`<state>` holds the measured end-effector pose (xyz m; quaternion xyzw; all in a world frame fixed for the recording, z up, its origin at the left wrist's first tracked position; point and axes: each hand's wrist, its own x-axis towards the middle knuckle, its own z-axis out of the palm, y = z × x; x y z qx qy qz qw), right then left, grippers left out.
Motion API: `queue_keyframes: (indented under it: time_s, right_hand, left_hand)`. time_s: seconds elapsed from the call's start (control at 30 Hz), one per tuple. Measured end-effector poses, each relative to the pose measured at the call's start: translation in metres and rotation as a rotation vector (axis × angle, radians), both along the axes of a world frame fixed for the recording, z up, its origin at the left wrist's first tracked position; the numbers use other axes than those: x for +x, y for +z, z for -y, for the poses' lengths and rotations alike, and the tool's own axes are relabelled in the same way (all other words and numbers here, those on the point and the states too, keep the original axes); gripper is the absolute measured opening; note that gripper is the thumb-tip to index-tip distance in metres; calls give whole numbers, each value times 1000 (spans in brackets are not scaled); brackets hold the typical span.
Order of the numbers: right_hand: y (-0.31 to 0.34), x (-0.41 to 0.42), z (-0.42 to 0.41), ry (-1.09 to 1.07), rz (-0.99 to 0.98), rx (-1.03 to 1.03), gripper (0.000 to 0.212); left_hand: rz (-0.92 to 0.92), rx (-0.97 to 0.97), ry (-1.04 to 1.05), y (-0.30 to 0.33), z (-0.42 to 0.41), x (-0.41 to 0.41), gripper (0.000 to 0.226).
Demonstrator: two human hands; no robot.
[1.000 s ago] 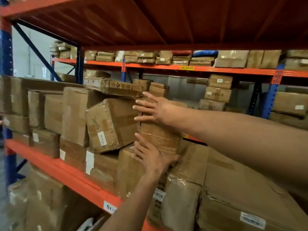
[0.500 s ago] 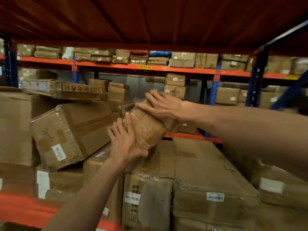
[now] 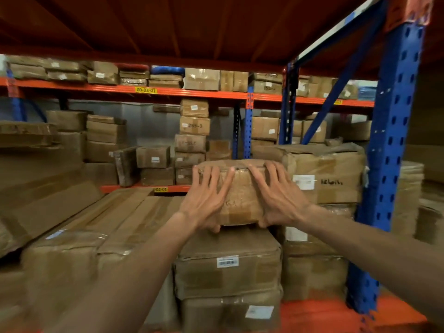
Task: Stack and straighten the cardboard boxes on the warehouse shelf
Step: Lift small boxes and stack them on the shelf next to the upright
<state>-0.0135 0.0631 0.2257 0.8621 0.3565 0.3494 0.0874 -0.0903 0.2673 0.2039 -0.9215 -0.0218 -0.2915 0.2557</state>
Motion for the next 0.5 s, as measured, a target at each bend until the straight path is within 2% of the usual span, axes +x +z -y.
queue_keyframes:
  time_s: [0.23,0.5]
  right_hand:
    - [-70,21,12,141,46,120,154]
    - [-69,24,16,129,2,58,150]
  left_hand:
    - [-12,51,69,-43,11,-8,161]
    - [-44,29,204,-41,32,-8,158]
